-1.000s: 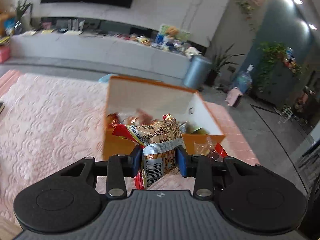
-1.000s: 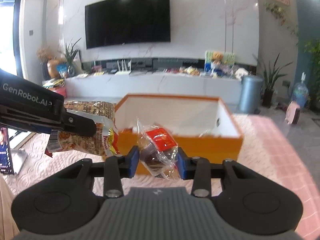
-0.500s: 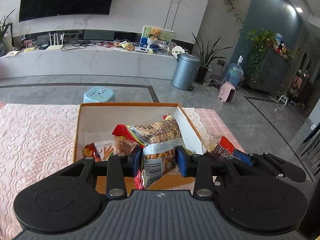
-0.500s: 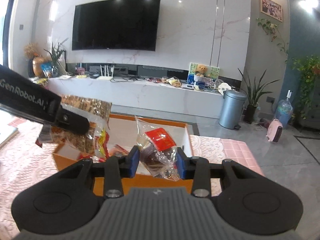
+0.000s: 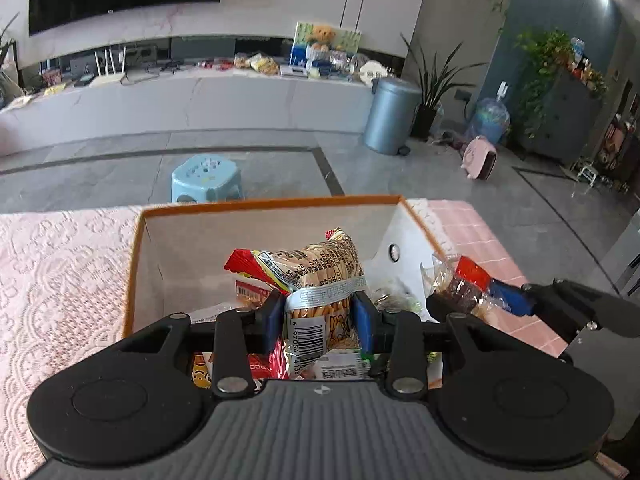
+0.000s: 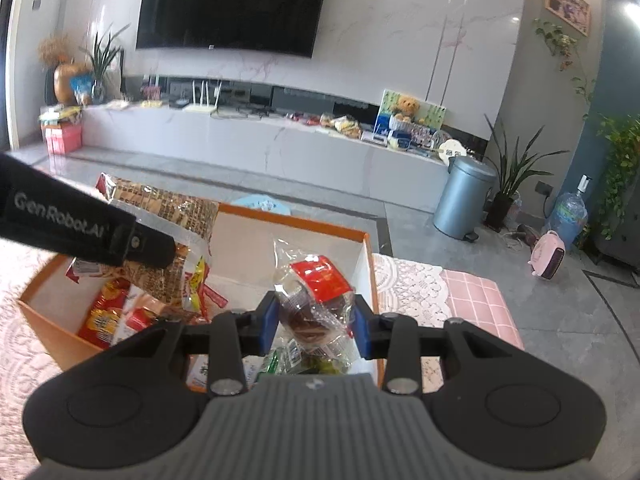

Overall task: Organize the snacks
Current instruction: 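Open both tools to drop the biscuit bag and clear bag into the box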

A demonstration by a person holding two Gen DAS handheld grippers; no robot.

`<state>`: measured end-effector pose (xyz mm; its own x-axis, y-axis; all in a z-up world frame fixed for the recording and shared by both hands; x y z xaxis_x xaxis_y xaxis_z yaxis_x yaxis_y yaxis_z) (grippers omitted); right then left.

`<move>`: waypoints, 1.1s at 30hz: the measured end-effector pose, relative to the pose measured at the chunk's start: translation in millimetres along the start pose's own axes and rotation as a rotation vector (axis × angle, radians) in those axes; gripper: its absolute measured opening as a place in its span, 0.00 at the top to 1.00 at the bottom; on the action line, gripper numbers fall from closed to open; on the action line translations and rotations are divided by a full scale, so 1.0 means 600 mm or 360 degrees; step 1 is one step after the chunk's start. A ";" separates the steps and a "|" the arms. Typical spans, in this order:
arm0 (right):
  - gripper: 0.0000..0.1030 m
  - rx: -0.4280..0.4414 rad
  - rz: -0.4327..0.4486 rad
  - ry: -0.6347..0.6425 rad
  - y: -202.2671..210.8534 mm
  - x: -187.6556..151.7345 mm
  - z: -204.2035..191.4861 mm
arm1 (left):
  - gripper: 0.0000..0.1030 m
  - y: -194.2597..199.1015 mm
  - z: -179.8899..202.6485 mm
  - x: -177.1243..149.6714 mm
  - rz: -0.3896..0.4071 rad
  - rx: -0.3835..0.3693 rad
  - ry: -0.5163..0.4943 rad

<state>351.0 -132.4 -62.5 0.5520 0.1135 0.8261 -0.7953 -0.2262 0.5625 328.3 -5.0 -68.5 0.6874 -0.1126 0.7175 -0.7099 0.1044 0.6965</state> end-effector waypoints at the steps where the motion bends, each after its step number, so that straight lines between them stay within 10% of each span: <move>1: 0.65 -0.0003 -0.0018 0.0010 -0.013 -0.001 -0.001 | 0.60 -0.010 -0.003 -0.004 -0.0019 -0.0001 0.0003; 22: 0.62 -0.0091 -0.0343 0.0118 -0.141 -0.046 -0.008 | 0.56 -0.082 -0.021 -0.065 -0.0328 -0.0020 -0.0011; 33: 0.35 -0.0045 -0.0280 0.0039 -0.083 -0.011 0.001 | 0.29 0.014 -0.024 -0.016 -0.0155 0.0066 -0.0032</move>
<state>387.1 -122.6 -96.2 0.6773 0.1725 0.7152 -0.6938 -0.1737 0.6989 318.4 11.3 -69.4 0.7505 -0.1404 0.6458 -0.6459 0.0511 0.7617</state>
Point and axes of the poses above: each gripper's, at about its wrist camera, not at the fingertips, and y roughly against the way its jaws point, z to its right, x to its top, the point moved 10 cm from there along -y, roughly the way its jaws point, and after that the axes turned 14 degrees about -y, right-handed, at the moved point
